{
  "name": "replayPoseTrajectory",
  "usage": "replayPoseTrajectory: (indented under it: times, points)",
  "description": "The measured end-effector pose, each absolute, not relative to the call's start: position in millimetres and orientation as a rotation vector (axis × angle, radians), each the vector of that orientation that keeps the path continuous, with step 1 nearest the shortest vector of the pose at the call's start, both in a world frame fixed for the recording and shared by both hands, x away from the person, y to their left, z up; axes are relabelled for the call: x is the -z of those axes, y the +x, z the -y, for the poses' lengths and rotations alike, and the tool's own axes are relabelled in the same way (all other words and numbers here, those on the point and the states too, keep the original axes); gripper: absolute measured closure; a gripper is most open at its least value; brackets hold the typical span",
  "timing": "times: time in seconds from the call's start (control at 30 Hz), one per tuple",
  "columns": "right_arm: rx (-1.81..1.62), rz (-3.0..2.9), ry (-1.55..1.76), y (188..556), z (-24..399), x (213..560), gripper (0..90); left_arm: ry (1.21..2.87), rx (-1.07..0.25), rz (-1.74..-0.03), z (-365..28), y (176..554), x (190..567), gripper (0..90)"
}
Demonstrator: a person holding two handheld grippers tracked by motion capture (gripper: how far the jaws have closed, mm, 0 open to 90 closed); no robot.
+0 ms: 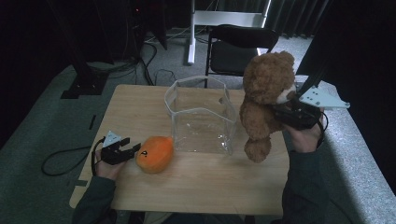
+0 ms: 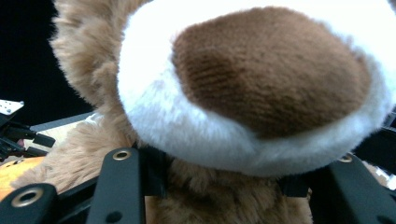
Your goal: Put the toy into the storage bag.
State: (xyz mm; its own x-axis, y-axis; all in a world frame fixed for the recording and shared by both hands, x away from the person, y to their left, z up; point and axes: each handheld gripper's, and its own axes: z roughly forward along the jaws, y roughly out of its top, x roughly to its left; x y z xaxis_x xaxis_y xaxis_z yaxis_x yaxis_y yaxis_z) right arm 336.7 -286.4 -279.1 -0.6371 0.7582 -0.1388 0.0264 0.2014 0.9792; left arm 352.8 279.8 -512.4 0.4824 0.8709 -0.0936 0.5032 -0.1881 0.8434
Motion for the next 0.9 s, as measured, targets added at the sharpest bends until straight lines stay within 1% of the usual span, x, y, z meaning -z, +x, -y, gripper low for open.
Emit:
replayPoseTrajectory:
  times: [0.9]
  points:
    - [-1.489,-1.846,0.708,357,281,262,47.1,1.842,-0.523,-1.156,-280,353,513,40.6]
